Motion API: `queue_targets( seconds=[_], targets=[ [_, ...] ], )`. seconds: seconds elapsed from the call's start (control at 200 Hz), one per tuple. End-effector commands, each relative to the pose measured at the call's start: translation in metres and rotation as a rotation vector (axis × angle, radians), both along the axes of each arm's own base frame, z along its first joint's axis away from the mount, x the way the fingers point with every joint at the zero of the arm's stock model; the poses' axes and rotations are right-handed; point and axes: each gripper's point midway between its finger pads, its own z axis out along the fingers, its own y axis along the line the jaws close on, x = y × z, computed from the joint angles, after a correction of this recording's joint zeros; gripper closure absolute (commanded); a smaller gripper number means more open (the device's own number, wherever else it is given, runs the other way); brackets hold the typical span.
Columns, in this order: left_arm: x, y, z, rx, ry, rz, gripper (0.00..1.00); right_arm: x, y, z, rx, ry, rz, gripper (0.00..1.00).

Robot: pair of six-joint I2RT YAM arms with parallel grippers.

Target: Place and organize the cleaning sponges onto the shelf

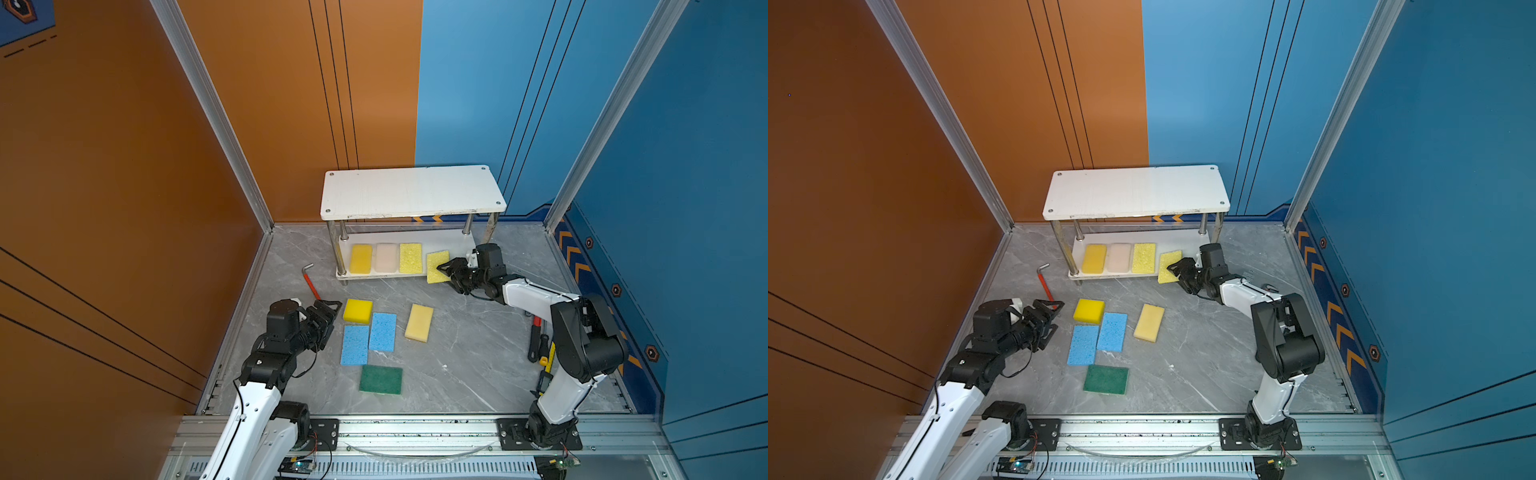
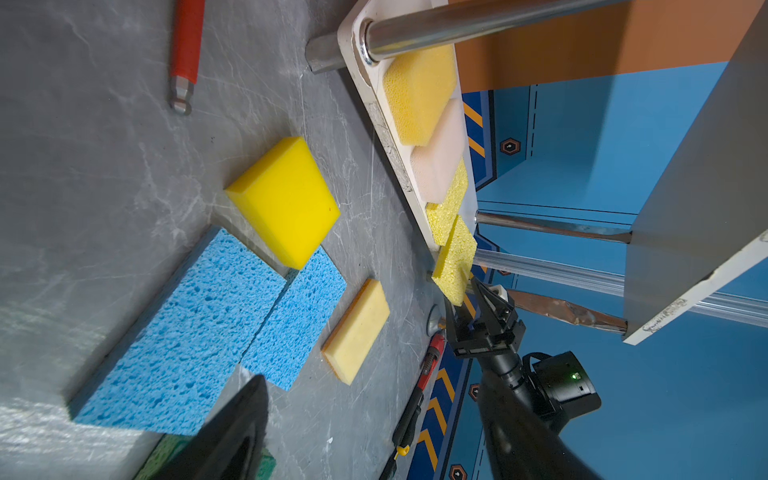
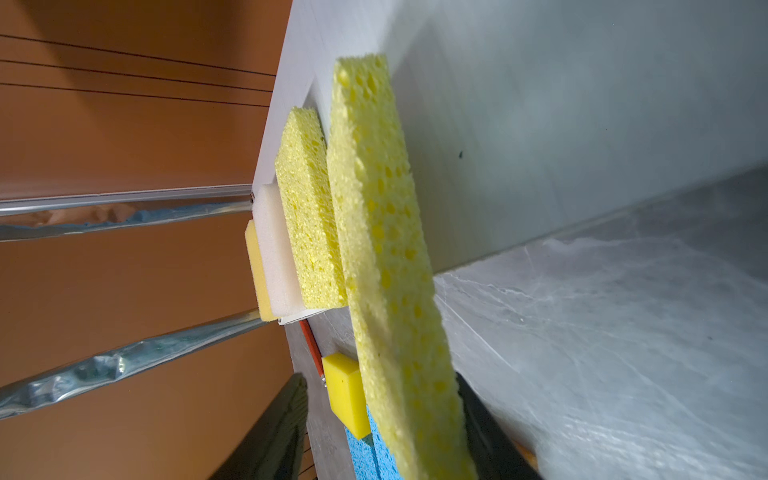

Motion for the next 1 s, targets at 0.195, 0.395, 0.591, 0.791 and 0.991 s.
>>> queue_targets(
  seconds=[0.195,0.395,0.591,0.791,0.991],
  targets=[
    [-0.007,0.000,-0.009,-0.003,0.024,-0.017,0.20,0.021,-0.002,0.001,0.043,-0.082,-0.115,0.29],
    [-0.012,0.001,-0.010,0.002,0.032,-0.019,0.20,0.029,0.005,-0.004,0.049,-0.090,-0.121,0.19],
    [-0.015,0.002,-0.010,0.003,0.035,-0.014,0.20,0.029,0.000,-0.006,0.035,-0.100,-0.148,0.11],
    [-0.016,0.003,-0.011,0.002,0.036,-0.011,0.20,0.025,-0.004,-0.004,0.024,-0.103,-0.153,0.09],
    [-0.016,0.002,-0.011,0.004,0.033,-0.018,0.20,0.016,-0.008,0.000,0.025,-0.112,-0.155,0.08]
  ],
)
